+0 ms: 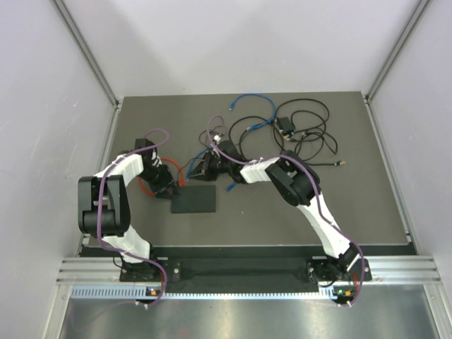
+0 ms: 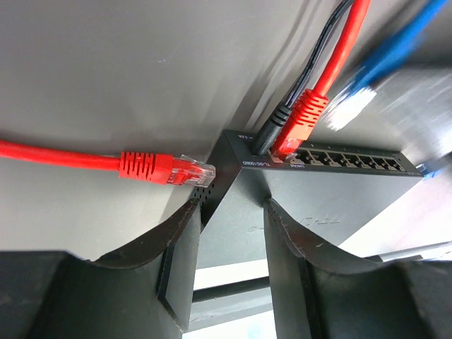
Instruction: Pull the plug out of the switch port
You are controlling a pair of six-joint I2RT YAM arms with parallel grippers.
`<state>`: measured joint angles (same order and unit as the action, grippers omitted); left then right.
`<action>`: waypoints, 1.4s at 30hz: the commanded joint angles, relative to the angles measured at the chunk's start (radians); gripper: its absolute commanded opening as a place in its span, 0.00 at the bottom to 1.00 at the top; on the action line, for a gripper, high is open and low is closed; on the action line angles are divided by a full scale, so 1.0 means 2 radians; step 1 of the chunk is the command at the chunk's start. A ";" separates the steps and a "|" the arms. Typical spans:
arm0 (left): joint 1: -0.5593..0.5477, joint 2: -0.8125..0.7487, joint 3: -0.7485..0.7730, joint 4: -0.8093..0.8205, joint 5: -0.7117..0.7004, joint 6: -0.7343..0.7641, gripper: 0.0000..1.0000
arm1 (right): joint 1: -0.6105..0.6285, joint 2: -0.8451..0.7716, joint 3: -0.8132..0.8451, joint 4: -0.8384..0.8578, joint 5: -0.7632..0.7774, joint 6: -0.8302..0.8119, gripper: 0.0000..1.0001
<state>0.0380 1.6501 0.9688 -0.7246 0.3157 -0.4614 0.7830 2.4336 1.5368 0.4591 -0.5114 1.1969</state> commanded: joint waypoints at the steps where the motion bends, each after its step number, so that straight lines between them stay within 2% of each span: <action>1: -0.030 0.036 -0.030 -0.016 -0.061 0.004 0.45 | -0.025 -0.002 0.013 0.032 0.040 0.028 0.00; 3: -0.034 0.036 -0.030 -0.016 -0.060 0.004 0.45 | -0.028 0.000 0.024 0.018 0.042 0.020 0.00; 5: -0.034 0.037 -0.030 -0.016 -0.058 0.004 0.45 | -0.031 0.004 0.061 -0.032 0.041 -0.028 0.00; 7: -0.034 0.033 -0.029 -0.016 -0.055 0.004 0.45 | -0.037 -0.006 0.074 -0.046 0.042 -0.063 0.00; 9: -0.034 0.029 -0.030 -0.014 -0.052 0.005 0.45 | -0.054 -0.019 0.084 -0.107 0.056 -0.097 0.00; 10: -0.034 0.028 -0.031 -0.013 -0.050 0.005 0.45 | -0.062 -0.035 0.097 -0.136 0.062 -0.139 0.00; 14: -0.034 0.025 -0.030 -0.011 -0.048 0.006 0.45 | -0.127 -0.059 0.127 -0.256 0.062 -0.227 0.00; 15: -0.034 0.025 -0.031 -0.011 -0.047 0.005 0.45 | -0.138 -0.057 0.156 -0.322 0.050 -0.243 0.00; 18: -0.034 0.022 -0.031 -0.009 -0.047 0.004 0.45 | -0.182 -0.064 0.160 -0.371 0.046 -0.289 0.00; 20: -0.034 0.019 -0.030 -0.010 -0.047 0.004 0.45 | -0.206 -0.069 0.157 -0.394 0.036 -0.315 0.04; 21: -0.034 0.019 -0.030 -0.010 -0.047 0.004 0.45 | -0.211 -0.060 0.176 -0.412 0.025 -0.325 0.12; 23: -0.034 0.016 -0.029 -0.012 -0.047 0.004 0.45 | -0.217 -0.056 0.189 -0.453 0.016 -0.351 0.21; 24: -0.034 0.016 -0.027 -0.012 -0.045 0.004 0.45 | -0.215 -0.056 0.193 -0.463 0.017 -0.358 0.31; 27: -0.034 0.013 -0.025 -0.014 -0.044 0.002 0.46 | -0.201 -0.075 0.173 -0.463 0.008 -0.377 0.45; 29: -0.034 0.010 -0.023 -0.017 -0.044 0.001 0.46 | -0.184 -0.096 0.167 -0.465 0.009 -0.397 0.48; 35: -0.034 -0.012 -0.013 -0.026 -0.043 -0.007 0.46 | -0.111 -0.135 0.163 -0.470 0.017 -0.441 0.51; 38: -0.034 -0.015 -0.011 -0.028 -0.039 -0.012 0.46 | -0.079 -0.108 0.189 -0.466 -0.044 -0.422 0.50; 39: -0.034 -0.014 -0.008 -0.030 -0.040 -0.015 0.46 | -0.071 -0.087 0.207 -0.463 -0.074 -0.411 0.45; 42: -0.034 -0.021 -0.002 -0.040 -0.054 -0.025 0.45 | -0.038 -0.047 0.248 -0.463 -0.100 -0.398 0.42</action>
<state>-0.0177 1.6287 0.9684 -0.7280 0.2779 -0.4957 0.6685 2.2711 1.9411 -0.4717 -0.6071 0.3847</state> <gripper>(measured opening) 0.458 0.430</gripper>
